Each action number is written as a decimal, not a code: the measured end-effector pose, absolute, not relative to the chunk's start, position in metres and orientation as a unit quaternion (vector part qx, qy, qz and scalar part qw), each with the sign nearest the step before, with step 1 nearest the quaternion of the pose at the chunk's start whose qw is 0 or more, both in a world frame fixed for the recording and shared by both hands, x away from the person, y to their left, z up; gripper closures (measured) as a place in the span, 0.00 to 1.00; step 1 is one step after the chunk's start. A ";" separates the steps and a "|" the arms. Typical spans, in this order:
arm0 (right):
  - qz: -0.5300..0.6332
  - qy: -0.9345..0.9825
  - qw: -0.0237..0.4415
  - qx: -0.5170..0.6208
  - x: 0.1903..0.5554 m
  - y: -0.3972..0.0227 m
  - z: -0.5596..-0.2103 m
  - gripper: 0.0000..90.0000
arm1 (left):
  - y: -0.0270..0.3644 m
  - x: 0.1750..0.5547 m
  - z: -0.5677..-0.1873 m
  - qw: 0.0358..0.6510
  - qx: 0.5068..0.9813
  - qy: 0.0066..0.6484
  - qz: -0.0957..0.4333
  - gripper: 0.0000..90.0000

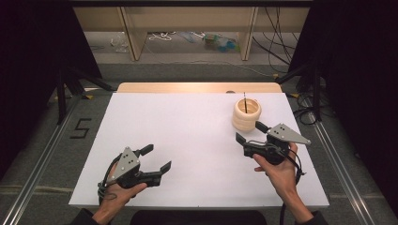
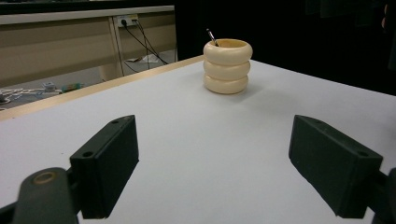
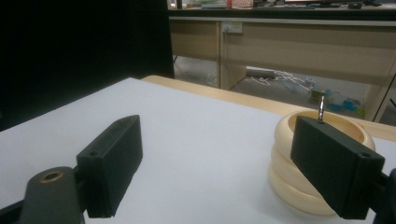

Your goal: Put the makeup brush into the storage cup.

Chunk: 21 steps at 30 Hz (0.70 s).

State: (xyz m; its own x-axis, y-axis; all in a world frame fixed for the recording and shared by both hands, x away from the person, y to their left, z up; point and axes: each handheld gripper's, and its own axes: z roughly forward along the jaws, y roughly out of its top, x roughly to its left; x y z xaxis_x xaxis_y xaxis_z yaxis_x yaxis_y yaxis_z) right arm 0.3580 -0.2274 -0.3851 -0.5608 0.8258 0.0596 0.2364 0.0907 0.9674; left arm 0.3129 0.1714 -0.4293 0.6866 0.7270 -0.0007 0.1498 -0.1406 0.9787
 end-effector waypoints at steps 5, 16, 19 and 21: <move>0.553 0.691 0.260 0.386 0.352 -0.228 -0.392 0.20 | 0.171 0.313 -0.429 0.579 0.713 0.308 0.249 0.18; 0.553 0.697 0.253 0.380 0.336 -0.226 -0.401 0.19 | 0.172 0.314 -0.430 0.577 0.714 0.306 0.253 0.18; 0.560 0.694 0.251 0.377 0.332 -0.225 -0.403 0.18 | 0.172 0.314 -0.430 0.576 0.715 0.304 0.253 0.18; 0.557 0.696 0.249 0.378 0.329 -0.225 -0.404 0.18 | 0.172 0.314 -0.430 0.576 0.715 0.304 0.253 0.18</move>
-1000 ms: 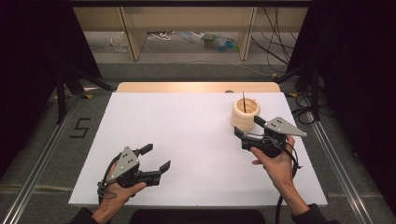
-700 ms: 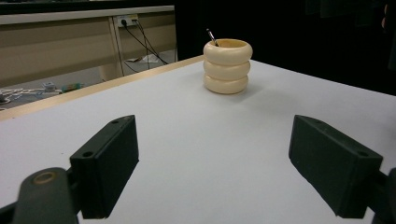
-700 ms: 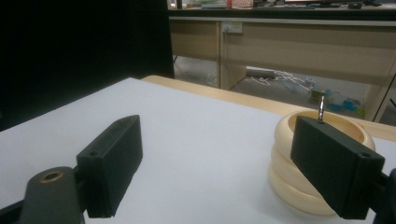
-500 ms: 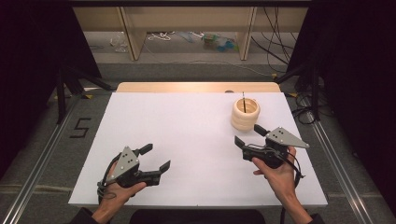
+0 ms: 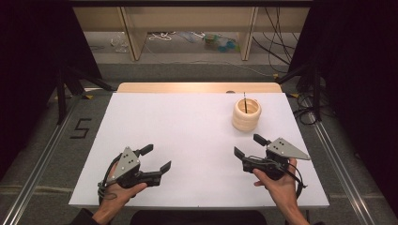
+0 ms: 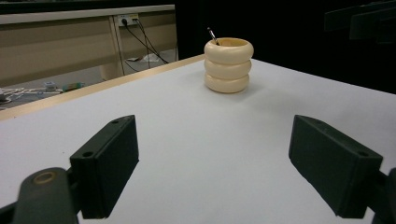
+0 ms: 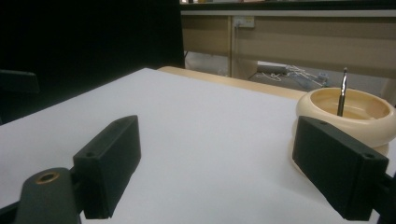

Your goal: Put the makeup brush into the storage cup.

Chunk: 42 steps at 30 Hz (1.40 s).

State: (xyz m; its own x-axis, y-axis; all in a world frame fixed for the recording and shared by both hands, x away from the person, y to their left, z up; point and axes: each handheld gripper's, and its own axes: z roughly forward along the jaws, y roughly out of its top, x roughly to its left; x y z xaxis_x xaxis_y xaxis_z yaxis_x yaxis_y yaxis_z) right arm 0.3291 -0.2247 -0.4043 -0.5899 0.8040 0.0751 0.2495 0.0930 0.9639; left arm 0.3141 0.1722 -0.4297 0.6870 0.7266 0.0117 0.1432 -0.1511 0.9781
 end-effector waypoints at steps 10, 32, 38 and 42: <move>0.554 0.709 0.242 0.363 0.321 -0.222 -0.415 0.18 | 0.172 0.314 -0.430 0.577 0.714 0.305 0.252 0.18; 0.536 0.724 0.246 0.356 0.306 -0.224 -0.424 0.18 | 0.171 0.313 -0.430 0.578 0.713 0.310 0.248 0.18; 0.534 0.726 0.246 0.358 0.308 -0.226 -0.425 0.18 | 0.170 0.313 -0.430 0.578 0.713 0.310 0.247 0.18; 0.534 0.726 0.245 0.356 0.308 -0.226 -0.425 0.18 | 0.170 0.313 -0.430 0.578 0.713 0.310 0.248 0.18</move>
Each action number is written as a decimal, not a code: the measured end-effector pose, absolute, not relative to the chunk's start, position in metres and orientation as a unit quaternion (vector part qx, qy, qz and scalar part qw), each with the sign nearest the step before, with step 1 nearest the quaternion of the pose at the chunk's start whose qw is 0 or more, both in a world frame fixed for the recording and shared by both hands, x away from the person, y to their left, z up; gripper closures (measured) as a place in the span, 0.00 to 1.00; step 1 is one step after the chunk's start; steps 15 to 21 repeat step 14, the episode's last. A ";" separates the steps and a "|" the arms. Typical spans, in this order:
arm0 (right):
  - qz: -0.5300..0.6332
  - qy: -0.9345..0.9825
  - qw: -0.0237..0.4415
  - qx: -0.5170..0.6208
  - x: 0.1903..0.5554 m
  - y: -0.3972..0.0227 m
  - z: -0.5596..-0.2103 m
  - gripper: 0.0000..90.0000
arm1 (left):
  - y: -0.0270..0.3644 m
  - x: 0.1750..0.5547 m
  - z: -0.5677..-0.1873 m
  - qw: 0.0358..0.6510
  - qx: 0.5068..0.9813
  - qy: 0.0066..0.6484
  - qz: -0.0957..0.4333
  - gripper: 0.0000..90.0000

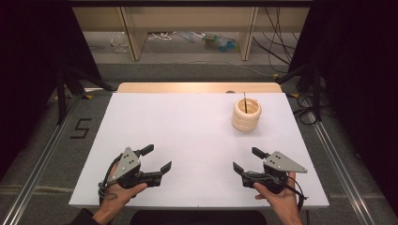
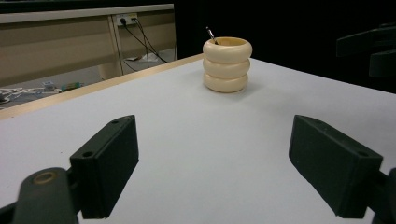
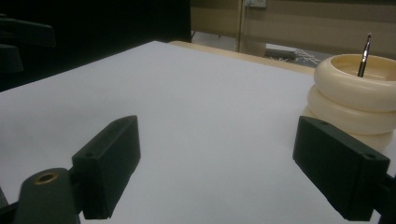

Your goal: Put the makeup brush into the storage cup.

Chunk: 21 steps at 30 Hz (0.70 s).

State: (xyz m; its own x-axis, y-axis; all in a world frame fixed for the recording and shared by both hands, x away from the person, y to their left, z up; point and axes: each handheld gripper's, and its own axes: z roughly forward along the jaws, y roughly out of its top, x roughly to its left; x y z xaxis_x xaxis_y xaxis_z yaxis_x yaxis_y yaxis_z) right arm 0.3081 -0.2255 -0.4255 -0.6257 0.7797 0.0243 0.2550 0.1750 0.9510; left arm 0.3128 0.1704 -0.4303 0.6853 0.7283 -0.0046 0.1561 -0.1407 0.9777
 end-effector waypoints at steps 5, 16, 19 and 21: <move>0.537 0.725 0.245 0.356 0.308 -0.225 -0.426 0.18 | 0.171 0.313 -0.430 0.578 0.713 0.310 0.248 0.18; 0.541 0.722 0.247 0.353 0.308 -0.224 -0.425 0.18 | 0.171 0.313 -0.430 0.577 0.715 0.307 0.250 0.18; 0.541 0.722 0.247 0.353 0.308 -0.224 -0.425 0.18 | 0.171 0.313 -0.430 0.577 0.715 0.307 0.250 0.18; 0.541 0.722 0.247 0.353 0.308 -0.224 -0.425 0.18 | 0.171 0.313 -0.430 0.577 0.715 0.307 0.250 0.18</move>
